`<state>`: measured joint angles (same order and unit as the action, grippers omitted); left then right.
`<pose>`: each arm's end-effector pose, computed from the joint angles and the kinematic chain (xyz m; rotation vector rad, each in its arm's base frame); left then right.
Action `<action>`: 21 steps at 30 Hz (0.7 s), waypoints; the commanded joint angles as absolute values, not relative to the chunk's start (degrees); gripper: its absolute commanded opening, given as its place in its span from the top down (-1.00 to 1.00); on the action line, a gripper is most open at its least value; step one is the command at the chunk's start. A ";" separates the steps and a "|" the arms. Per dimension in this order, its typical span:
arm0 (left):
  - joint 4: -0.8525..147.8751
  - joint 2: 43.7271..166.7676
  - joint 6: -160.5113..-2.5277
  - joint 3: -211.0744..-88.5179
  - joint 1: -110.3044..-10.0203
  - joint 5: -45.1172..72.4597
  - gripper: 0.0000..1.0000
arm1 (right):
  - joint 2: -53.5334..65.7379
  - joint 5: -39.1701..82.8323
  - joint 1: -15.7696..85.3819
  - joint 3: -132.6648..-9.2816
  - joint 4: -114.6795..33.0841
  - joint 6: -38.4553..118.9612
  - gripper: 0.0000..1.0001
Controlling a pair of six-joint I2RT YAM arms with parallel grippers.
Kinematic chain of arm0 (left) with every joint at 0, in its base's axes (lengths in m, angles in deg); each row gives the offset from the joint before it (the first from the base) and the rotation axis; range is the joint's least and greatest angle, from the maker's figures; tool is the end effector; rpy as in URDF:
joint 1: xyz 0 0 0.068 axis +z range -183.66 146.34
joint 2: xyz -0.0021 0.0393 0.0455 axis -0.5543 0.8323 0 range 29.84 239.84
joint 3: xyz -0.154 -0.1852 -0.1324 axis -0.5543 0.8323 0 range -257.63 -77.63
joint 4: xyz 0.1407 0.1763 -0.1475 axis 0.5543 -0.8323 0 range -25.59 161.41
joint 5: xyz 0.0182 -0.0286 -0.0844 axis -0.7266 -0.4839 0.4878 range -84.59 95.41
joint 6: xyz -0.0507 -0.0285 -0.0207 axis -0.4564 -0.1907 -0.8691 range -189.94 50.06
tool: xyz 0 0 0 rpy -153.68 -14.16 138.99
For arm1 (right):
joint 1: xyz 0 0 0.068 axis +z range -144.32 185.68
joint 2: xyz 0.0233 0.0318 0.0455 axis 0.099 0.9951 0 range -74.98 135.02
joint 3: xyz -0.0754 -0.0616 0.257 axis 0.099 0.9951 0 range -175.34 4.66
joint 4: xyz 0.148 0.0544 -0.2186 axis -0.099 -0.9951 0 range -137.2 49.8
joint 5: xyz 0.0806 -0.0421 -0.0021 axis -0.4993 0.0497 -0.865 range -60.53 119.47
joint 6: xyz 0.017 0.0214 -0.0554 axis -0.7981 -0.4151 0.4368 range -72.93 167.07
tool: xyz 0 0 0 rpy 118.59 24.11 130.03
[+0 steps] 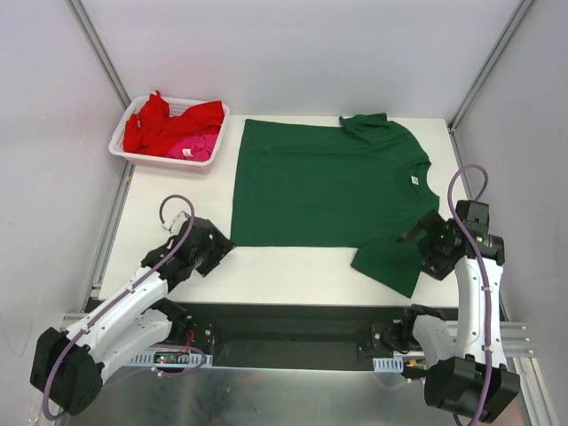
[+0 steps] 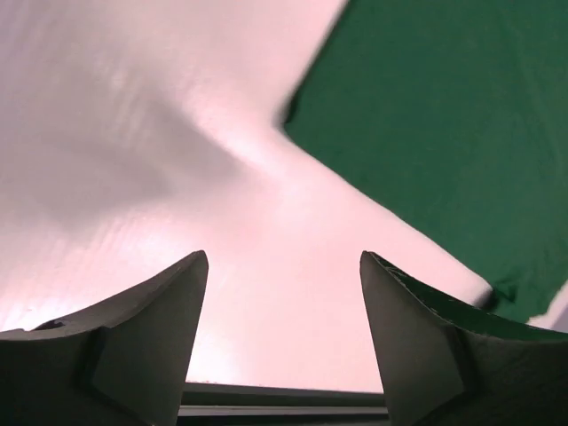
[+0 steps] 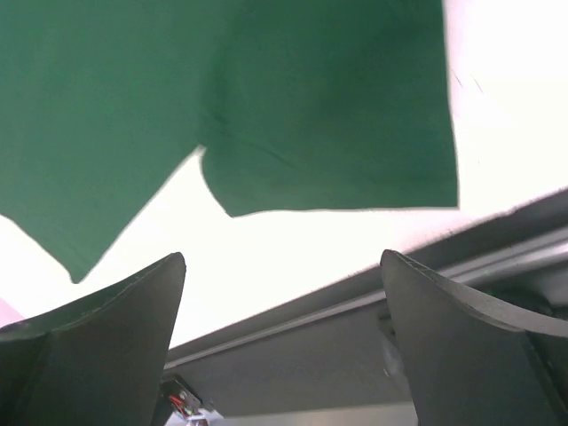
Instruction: Fold and stack the t-shirts
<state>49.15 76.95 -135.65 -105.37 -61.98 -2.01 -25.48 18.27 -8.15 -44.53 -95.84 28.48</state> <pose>0.1683 -0.0839 0.2012 -0.8322 2.2418 -0.6798 0.1656 -0.0313 0.2752 0.6362 2.4624 0.2814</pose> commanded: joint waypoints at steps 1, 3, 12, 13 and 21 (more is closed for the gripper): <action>52.77 78.96 -143.60 -106.09 -61.96 -8.56 -0.29 | -26.29 20.50 -8.65 -43.59 -99.26 27.90 -0.93; 53.73 83.09 -143.33 -106.72 -61.96 -9.44 -0.19 | -25.76 23.31 -8.73 -44.38 -99.44 28.78 -0.93; 60.77 91.18 -143.86 -104.08 -61.96 -8.91 -0.08 | -20.23 25.16 -9.26 -48.68 -98.47 31.33 -0.93; 61.12 91.97 -143.16 -103.91 -62.05 -9.18 -0.07 | -19.87 25.34 -9.35 -49.38 -98.39 31.42 -0.93; 64.81 97.78 -142.10 -104.08 -62.05 -10.23 0.00 | -17.94 25.61 -12.07 -47.81 -98.12 32.30 -0.93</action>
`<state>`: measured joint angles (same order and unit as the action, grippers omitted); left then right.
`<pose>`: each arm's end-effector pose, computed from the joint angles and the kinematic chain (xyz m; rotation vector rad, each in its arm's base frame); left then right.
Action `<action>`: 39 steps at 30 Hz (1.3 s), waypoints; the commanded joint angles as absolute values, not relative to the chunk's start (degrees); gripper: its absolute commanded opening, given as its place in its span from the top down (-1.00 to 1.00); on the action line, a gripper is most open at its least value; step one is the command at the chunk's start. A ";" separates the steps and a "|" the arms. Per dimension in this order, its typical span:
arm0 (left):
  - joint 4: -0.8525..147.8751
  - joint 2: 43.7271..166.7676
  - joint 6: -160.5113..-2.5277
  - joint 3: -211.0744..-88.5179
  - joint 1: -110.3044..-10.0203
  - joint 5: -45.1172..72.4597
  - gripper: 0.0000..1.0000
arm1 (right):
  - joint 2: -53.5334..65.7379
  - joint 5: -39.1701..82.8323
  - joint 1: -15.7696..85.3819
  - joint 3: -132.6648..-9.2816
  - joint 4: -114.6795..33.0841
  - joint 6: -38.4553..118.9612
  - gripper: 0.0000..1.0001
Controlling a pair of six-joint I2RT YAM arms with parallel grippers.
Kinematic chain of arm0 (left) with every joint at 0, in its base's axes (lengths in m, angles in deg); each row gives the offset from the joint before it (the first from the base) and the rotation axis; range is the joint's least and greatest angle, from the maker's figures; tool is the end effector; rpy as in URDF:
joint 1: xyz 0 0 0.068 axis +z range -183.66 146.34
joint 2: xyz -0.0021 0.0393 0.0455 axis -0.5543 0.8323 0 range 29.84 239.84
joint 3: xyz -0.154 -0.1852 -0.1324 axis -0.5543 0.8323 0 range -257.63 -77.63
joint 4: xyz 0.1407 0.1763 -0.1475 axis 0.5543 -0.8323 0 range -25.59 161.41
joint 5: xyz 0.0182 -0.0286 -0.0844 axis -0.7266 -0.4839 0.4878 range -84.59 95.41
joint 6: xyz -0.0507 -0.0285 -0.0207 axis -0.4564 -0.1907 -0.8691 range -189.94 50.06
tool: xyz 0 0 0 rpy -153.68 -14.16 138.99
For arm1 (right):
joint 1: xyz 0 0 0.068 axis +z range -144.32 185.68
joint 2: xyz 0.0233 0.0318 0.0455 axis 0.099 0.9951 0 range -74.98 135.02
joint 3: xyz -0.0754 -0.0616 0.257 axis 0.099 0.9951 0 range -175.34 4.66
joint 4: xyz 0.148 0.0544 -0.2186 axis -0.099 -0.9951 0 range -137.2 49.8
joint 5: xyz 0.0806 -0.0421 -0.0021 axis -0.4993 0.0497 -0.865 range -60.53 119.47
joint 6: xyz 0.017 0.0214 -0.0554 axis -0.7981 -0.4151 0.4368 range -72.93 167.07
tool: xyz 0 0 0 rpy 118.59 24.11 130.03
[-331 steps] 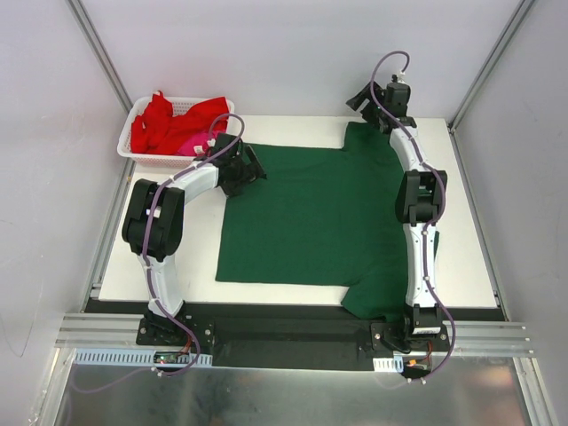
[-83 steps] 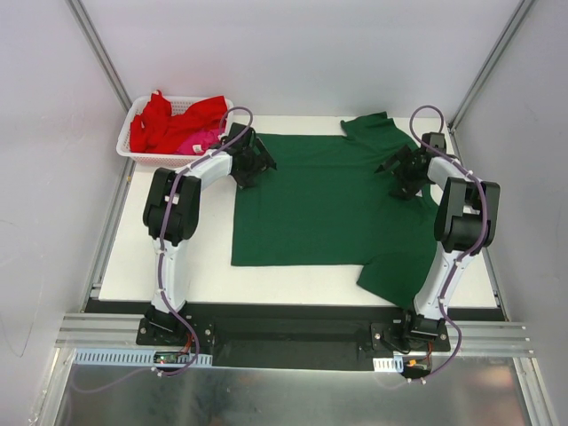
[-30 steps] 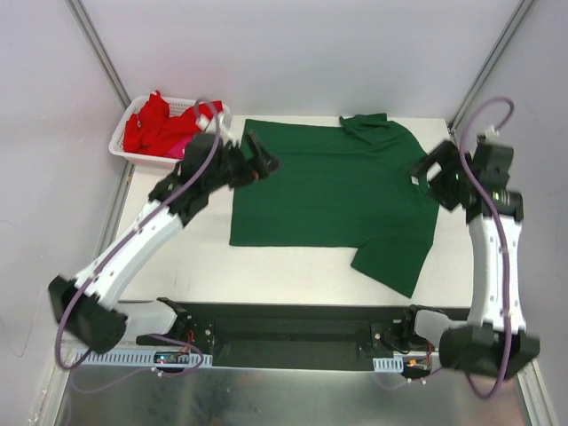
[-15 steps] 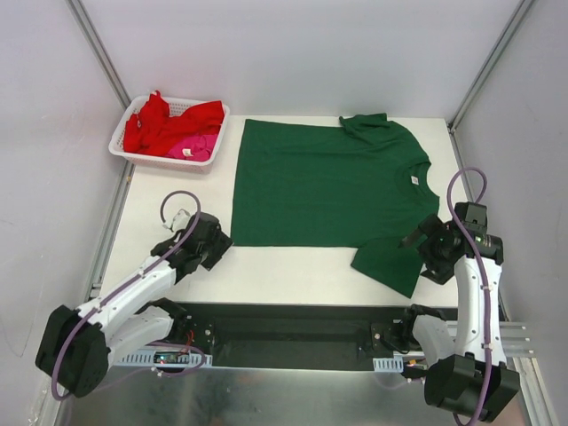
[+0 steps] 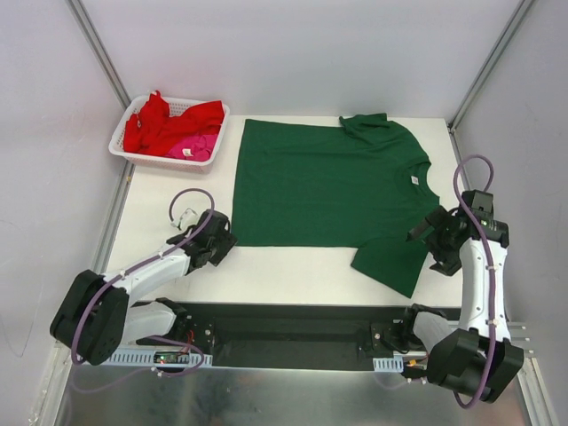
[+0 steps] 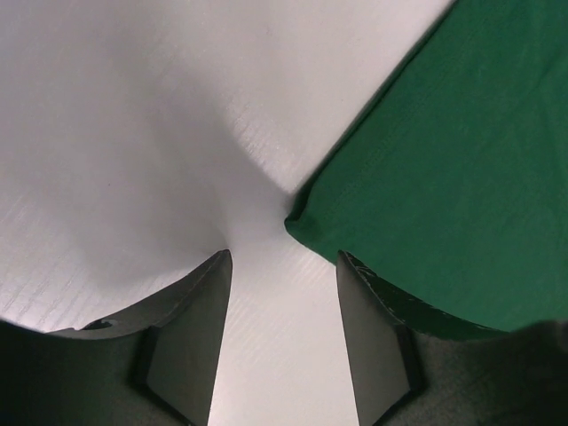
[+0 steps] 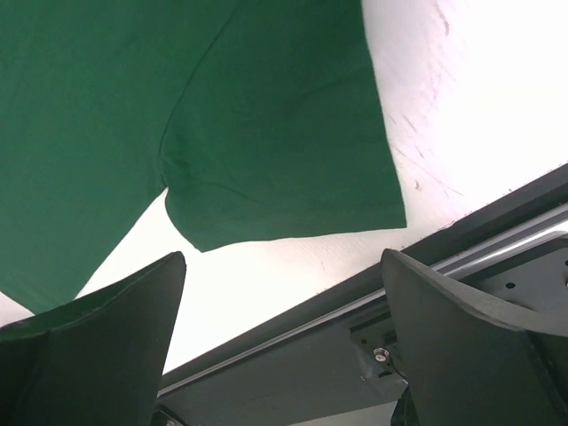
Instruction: Fold and stack the t-shirts
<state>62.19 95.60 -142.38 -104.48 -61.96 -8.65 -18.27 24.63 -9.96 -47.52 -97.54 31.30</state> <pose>0.2038 -0.0969 0.1548 -1.0250 2.2208 -0.5279 0.1825 -0.0469 0.2694 0.6898 2.5573 0.1128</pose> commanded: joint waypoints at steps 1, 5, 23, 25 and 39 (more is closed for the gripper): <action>64.99 98.48 -142.27 -103.91 -62.05 -10.32 0.01 | -17.85 25.26 -13.29 -47.72 -98.12 32.48 -0.93; 66.13 99.71 -142.27 -103.64 -62.05 -10.50 0.06 | -16.89 24.29 -14.36 -48.25 -97.77 32.65 -0.93; 69.21 105.87 -141.92 -103.91 -60.91 -11.38 1.00 | -15.48 25.97 -30.34 -41.41 -99.27 32.13 -0.93; 68.95 105.60 -141.40 -103.82 -59.86 -10.42 1.00 | -15.48 24.30 -34.30 -39.91 -97.87 31.60 -0.93; 64.38 105.60 -131.29 -107.68 -52.91 -4.08 1.00 | -24.35 21.05 -35.45 -31.21 -91.27 30.64 -0.82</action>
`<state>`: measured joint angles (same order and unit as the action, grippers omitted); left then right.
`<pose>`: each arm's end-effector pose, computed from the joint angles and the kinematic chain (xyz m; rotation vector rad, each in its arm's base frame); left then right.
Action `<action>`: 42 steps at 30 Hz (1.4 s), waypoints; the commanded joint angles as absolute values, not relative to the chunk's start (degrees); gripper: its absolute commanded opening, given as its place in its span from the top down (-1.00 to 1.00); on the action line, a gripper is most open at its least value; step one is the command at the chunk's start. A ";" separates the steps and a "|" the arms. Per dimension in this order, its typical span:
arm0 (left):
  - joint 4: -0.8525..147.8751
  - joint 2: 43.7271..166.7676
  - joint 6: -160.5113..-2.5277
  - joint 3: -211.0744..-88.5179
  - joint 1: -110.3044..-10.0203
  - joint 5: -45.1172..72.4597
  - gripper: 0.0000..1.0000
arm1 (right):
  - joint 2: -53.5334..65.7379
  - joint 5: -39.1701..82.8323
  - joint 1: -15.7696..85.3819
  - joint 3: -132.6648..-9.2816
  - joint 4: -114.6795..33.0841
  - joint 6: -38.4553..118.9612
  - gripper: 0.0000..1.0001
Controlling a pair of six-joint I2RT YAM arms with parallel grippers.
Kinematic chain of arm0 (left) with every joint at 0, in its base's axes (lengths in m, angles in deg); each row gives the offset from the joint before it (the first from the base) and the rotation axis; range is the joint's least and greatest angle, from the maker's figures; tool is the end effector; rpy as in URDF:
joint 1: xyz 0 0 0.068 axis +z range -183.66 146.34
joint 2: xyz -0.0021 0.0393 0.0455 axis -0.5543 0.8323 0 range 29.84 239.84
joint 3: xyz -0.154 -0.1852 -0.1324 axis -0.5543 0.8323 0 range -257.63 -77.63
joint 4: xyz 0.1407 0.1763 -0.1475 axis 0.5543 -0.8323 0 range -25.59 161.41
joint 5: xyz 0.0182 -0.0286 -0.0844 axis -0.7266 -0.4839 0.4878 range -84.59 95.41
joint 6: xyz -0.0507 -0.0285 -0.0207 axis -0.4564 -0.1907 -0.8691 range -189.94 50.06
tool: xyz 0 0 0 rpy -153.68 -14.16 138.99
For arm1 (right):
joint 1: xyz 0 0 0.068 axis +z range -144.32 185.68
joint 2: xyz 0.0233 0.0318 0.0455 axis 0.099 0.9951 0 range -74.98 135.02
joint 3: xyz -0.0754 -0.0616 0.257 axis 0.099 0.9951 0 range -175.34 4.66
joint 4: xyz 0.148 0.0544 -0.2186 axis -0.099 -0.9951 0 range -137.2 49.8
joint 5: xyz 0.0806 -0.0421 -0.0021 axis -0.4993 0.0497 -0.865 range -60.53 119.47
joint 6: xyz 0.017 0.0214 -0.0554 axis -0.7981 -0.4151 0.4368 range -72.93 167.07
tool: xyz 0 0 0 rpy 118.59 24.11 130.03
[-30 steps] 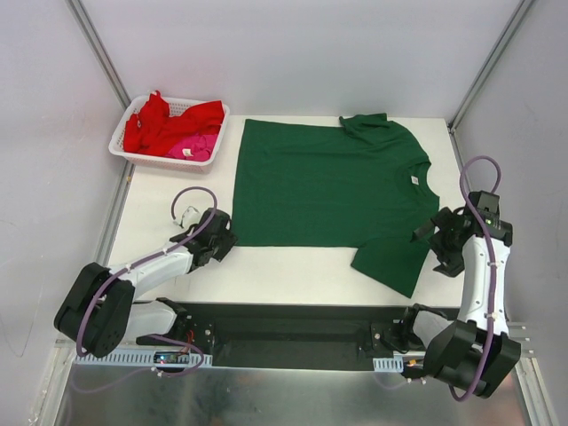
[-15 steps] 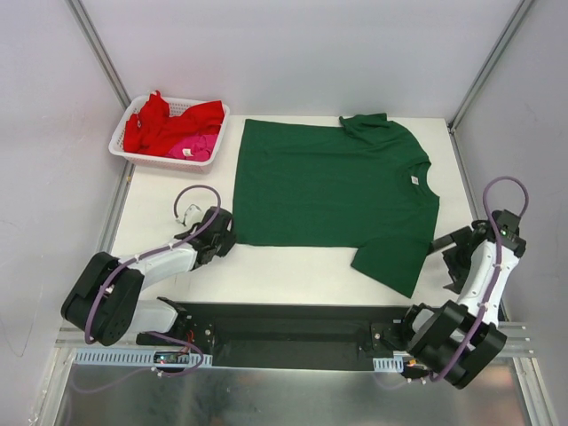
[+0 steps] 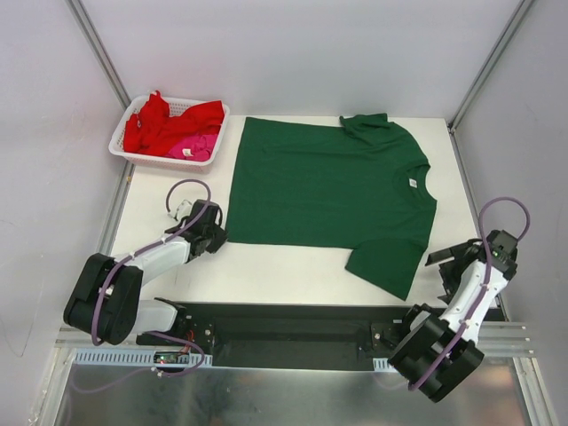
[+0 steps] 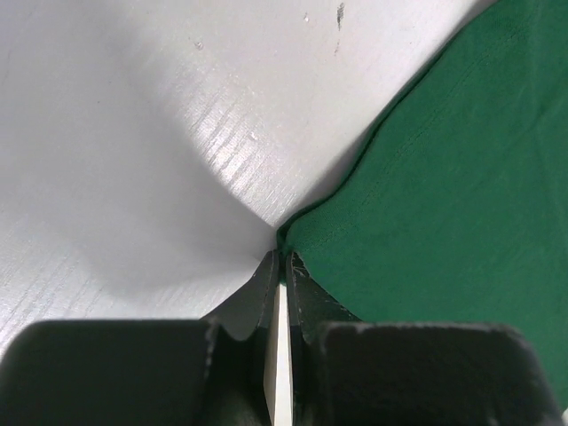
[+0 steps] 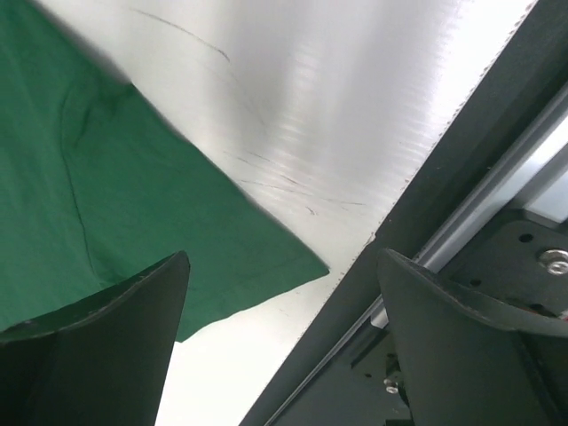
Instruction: Fold and stack the t-shirts
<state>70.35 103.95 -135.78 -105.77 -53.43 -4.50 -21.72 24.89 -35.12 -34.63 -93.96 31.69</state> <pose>0.2364 -0.0765 0.1411 -1.0288 2.2071 -0.4963 0.1291 -0.1064 0.2122 1.2733 2.4320 -0.0117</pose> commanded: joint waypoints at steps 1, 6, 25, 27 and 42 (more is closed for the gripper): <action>64.38 106.47 -131.72 -107.77 -52.91 -4.34 1.00 | -24.01 19.82 -35.28 -30.07 -90.57 30.28 -0.82; 64.20 108.68 -133.13 -107.95 -52.82 -6.10 1.00 | -20.31 17.68 -27.14 -30.76 -92.58 31.60 -0.84; 64.55 100.15 -137.62 -104.52 -52.91 -7.07 1.00 | -20.13 22.70 -19.28 -23.47 -89.70 16.31 -0.49; 64.55 99.89 -137.79 -104.26 -52.82 -7.16 1.00 | -19.35 22.27 -19.37 -22.94 -88.28 15.78 -0.32; 64.55 98.92 -139.20 -103.56 -52.91 -7.51 1.00 | -18.03 25.08 -16.73 -23.82 -92.06 14.99 -0.23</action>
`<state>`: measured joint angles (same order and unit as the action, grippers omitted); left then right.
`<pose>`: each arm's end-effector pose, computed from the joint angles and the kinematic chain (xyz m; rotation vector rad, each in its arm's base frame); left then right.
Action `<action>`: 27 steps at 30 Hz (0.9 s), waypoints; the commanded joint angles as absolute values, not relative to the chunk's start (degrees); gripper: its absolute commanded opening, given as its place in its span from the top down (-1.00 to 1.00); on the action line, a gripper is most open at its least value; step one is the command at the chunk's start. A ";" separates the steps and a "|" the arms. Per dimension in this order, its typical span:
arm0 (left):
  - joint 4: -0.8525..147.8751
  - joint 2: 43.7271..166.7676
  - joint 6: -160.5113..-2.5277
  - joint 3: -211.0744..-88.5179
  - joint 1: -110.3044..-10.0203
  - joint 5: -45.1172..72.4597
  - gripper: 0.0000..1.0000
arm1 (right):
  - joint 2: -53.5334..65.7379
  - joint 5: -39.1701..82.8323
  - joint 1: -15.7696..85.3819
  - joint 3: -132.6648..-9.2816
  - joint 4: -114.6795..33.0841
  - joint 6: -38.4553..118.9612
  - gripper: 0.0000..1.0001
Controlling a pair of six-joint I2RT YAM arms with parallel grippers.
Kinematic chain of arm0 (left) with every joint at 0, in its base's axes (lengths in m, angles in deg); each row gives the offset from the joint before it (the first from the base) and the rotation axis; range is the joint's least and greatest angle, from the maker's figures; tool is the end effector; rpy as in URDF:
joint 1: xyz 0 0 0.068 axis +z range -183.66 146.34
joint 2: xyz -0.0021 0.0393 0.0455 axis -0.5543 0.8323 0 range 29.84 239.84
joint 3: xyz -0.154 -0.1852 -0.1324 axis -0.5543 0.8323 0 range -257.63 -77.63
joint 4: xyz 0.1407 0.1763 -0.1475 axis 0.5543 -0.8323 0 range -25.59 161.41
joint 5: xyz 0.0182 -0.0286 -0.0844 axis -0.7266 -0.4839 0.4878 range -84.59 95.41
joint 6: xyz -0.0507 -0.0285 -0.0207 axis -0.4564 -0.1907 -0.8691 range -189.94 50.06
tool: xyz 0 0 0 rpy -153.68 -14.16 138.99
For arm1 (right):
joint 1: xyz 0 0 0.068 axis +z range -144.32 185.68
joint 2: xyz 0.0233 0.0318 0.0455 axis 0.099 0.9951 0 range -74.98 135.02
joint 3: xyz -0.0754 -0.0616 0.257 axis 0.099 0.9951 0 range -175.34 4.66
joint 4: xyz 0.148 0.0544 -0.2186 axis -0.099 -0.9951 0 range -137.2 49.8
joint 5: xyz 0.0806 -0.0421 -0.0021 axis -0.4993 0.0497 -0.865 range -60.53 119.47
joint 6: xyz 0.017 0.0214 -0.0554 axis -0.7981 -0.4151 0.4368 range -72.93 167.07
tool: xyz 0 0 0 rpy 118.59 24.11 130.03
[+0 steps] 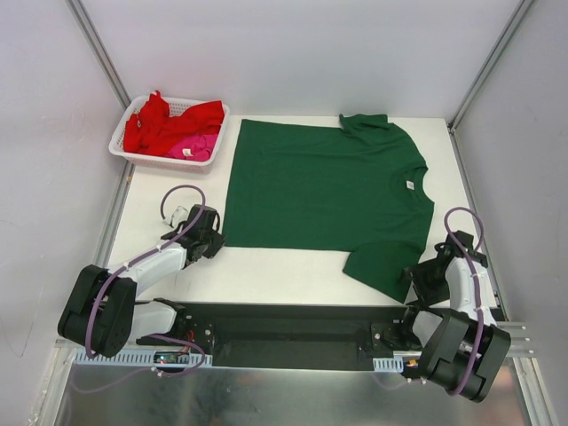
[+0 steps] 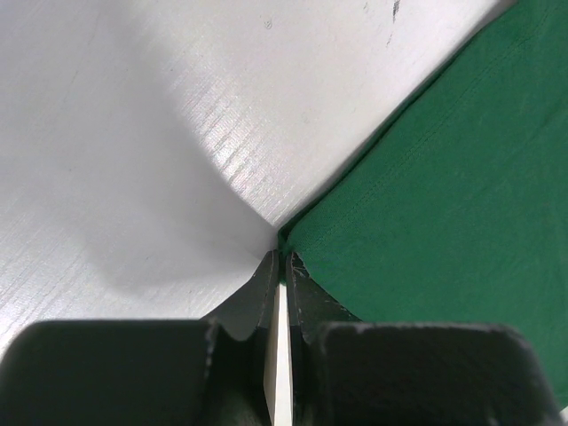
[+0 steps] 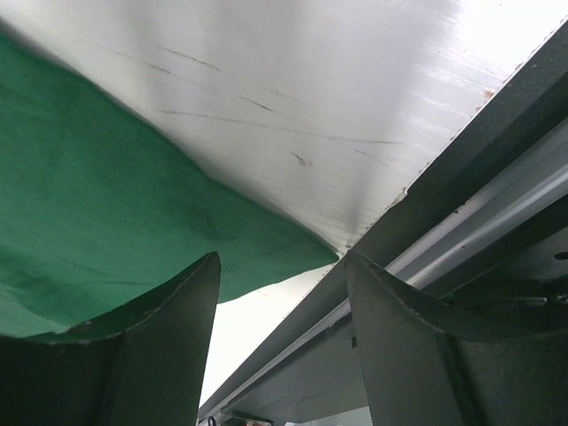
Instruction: Fold and stack the t-shirts
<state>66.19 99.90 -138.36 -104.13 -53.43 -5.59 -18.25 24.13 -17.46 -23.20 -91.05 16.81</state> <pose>0.2226 -0.0706 0.1424 -1.0928 2.2011 -0.4730 0.1366 -0.0536 0.1475 1.3207 2.6539 0.1547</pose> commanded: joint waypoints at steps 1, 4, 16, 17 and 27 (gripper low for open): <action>64.55 98.92 -139.20 -103.55 -52.91 -7.51 1.00 | -17.07 24.47 -16.47 -23.47 -91.62 14.99 -0.22; 64.55 98.84 -139.29 -103.47 -52.91 -7.42 1.00 | -15.83 24.46 -15.94 -22.76 -90.48 14.55 -0.14; 64.64 98.40 -139.55 -103.20 -52.91 -7.51 1.00 | -13.90 26.83 -14.45 -23.46 -89.95 14.46 -0.09; 64.55 98.40 -139.55 -103.20 -52.91 -7.51 1.00 | -13.72 27.01 -14.27 -23.81 -90.21 14.46 -0.08; 64.55 98.22 -139.90 -103.12 -52.91 -7.60 1.00 | -11.43 27.80 -12.60 -24.87 -90.04 14.11 0.38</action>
<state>66.02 99.38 -139.54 -103.93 -53.43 -5.62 -11.76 27.14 -13.19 -23.72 -90.13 15.60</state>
